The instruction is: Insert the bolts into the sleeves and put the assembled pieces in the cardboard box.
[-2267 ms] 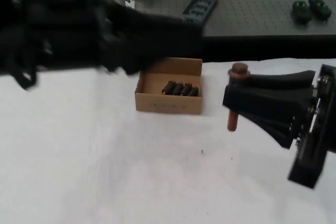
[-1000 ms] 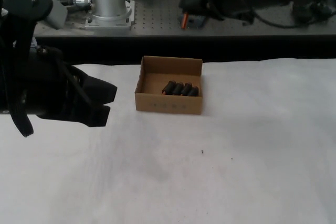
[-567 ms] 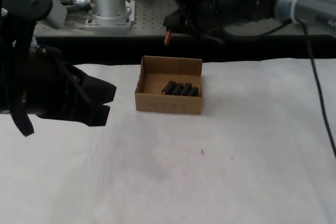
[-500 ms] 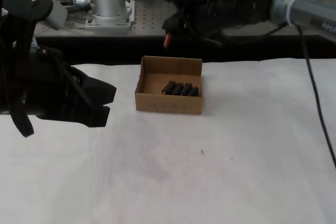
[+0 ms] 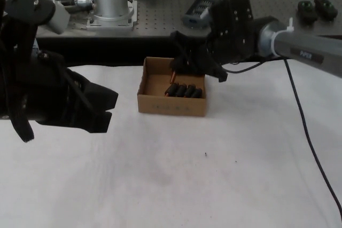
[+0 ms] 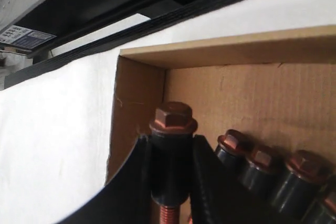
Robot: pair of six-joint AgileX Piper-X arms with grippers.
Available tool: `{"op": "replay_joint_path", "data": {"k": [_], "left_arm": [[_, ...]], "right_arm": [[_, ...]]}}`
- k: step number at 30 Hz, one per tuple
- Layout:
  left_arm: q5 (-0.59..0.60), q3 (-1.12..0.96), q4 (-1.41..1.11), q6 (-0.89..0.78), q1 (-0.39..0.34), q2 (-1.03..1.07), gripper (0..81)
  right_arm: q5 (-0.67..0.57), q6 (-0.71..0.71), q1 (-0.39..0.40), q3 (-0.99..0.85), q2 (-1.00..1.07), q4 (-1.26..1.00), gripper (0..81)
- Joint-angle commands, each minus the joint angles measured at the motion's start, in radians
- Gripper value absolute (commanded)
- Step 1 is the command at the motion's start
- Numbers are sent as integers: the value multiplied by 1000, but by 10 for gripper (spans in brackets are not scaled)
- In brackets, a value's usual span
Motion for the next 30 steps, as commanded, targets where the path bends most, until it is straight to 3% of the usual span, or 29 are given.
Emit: {"op": "replay_joint_path", "data": {"k": [1,6,26,27,30], "left_arm": [[-10,3,0,11,2,-8,6],[-10,3,23,15,2,-8,6],[-8,3,23,15,2,-8,6],[-8,3,23,15,2,-8,6],[-8,3,23,15,2,-8,6]], "right_arm": [[-27,1,7,-15,-4,-6,29],[-75,1,18,-15,3,-7,29],[-55,1,34,-15,18,-53,9],[-55,1,34,-15,26,-53,15],[-63,1,34,-15,45,-53,139]]}}
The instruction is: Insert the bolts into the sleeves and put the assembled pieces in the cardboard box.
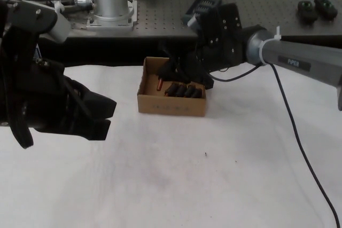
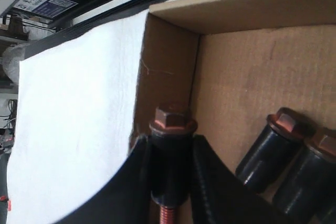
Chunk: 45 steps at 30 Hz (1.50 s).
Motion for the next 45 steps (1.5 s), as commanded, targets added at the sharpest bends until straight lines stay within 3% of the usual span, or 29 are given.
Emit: {"op": "replay_joint_path", "data": {"k": [1,3,17,20,23,28,34,39,45], "left_arm": [[-5,-2,0,15,2,-8,6],[-5,-2,0,18,2,-8,6],[-5,-2,0,23,2,-8,6],[-5,-2,0,26,2,-8,6],[-12,-2,-18,26,2,-8,6],[-26,-2,-42,16,17,-8,6],[-41,34,-152,-67,127,-12,6],[6,162,-307,-192,228,-41,6],[-63,320,-454,-241,276,-154,6]], "right_arm": [[-18,0,5,-11,9,-8,185],[-18,0,5,-11,13,-8,226],[-77,20,5,-11,3,-51,222],[-103,13,2,-11,-27,-41,148],[-102,-86,2,-11,-74,-28,9],[-25,-333,2,-11,-213,125,28],[172,-668,13,21,-392,344,28],[231,-709,14,175,-570,292,28],[370,-749,19,459,-825,133,28]]}}
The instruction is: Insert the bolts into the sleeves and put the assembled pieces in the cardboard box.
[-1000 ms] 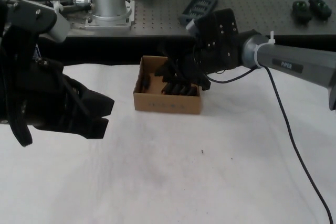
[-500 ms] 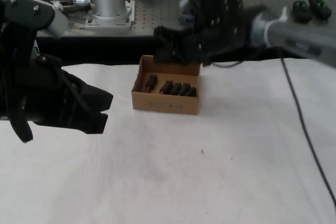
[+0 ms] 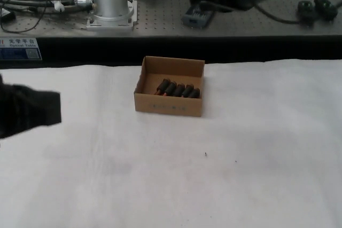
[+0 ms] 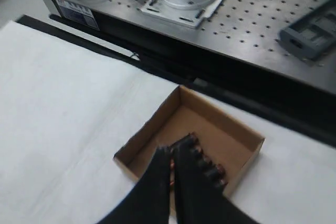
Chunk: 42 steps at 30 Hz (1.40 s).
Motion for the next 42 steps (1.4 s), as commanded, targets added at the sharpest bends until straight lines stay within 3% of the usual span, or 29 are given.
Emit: {"op": "replay_joint_path", "data": {"k": [1,8,14,21,31,34,42], "left_arm": [[-77,105,-148,-71,31,-112,6],[-237,216,-196,-55,32,-246,6],[-239,274,-194,-41,32,-319,6],[-239,286,-174,-41,32,-325,6],[-239,286,-173,-41,32,-325,6],[-239,286,-173,-41,32,-325,6],[-239,286,-173,-41,32,-325,6]], "right_arm": [[30,-16,3,88,-84,-70,28],[129,-48,11,465,-398,-273,28],[129,-106,13,711,-667,-344,28],[129,-106,13,851,-893,-344,28],[129,-99,10,965,-1002,-332,28],[129,-150,-37,1039,-1082,-331,28],[129,-144,-261,1362,-1372,-328,28]]}}
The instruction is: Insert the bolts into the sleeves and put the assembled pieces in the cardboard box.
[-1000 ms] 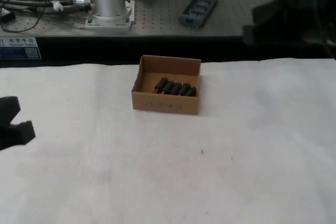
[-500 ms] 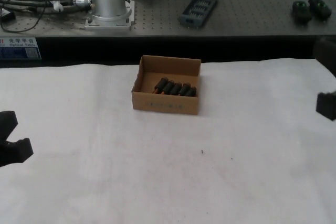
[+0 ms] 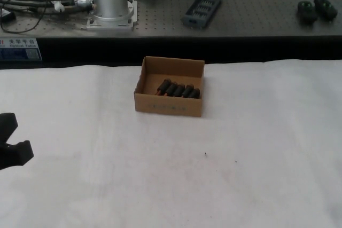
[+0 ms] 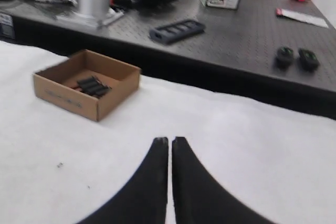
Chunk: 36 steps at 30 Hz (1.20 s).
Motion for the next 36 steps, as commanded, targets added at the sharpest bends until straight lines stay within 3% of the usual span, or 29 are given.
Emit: {"op": "replay_joint_path", "data": {"k": [1,6,14,26,36], "left_arm": [[-12,0,-7,10,0,-8,6],[-12,0,-7,10,0,-8,6],[-12,1,4,10,0,-29,6],[-15,109,5,10,0,-409,6],[-109,288,100,10,0,-674,6]], "right_arm": [[0,-8,-36,70,-61,-1,28],[0,-8,-113,163,-223,4,28],[0,-8,-228,163,-306,255,28],[0,-8,-233,163,-306,262,28],[0,-8,-233,163,-306,262,28]]}}
